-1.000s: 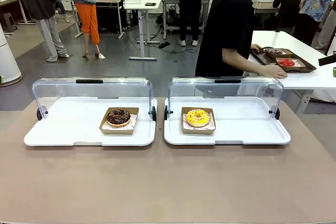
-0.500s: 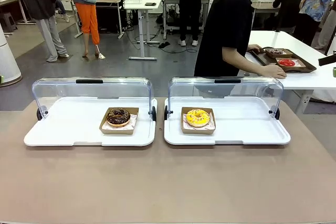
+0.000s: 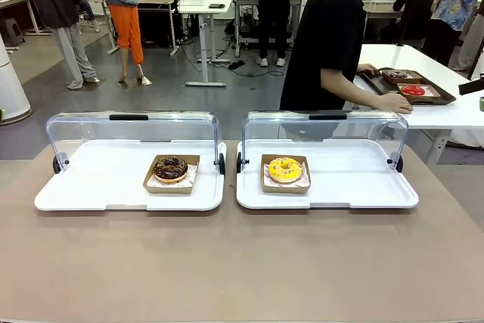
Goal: Provide the desired donut to the person.
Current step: Place the picked Paper togo box onto the Handle tray extended by the person.
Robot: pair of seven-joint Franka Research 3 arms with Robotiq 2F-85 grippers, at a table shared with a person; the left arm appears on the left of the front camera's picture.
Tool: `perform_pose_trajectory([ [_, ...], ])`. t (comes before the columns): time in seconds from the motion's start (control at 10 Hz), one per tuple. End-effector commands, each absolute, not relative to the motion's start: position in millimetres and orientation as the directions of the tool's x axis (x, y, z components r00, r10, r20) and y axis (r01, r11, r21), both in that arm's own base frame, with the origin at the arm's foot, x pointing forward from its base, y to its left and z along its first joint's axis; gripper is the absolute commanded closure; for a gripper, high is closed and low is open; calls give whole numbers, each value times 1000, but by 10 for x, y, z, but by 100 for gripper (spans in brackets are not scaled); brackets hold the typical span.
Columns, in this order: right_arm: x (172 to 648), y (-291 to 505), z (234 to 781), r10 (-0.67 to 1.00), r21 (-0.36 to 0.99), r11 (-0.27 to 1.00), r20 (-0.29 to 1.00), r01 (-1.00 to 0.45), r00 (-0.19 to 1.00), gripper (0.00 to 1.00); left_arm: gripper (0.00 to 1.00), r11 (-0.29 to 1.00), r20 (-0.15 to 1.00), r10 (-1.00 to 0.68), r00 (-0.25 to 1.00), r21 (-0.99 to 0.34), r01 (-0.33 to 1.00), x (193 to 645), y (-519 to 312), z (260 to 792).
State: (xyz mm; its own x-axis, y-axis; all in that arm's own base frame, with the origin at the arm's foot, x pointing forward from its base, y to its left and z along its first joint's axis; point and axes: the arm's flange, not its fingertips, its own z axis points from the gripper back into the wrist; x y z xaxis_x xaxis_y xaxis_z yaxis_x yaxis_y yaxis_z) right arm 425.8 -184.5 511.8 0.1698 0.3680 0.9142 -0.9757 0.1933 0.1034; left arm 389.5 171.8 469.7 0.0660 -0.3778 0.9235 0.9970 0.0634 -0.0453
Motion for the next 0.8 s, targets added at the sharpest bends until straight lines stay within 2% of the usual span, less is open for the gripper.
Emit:
perform_pose_trajectory([
  [0.0, 4250, -1824, 5131, 359, 113, 195, 916, -974, 178, 0, 0, 61, 928, -368, 61, -41, 997, 3883, 1734, 4719],
  [0.7, 4250, -1824, 5131, 359, 113, 195, 916, -974, 178, 0, 0, 61, 928, -368, 61, -41, 997, 3883, 1734, 4719],
])
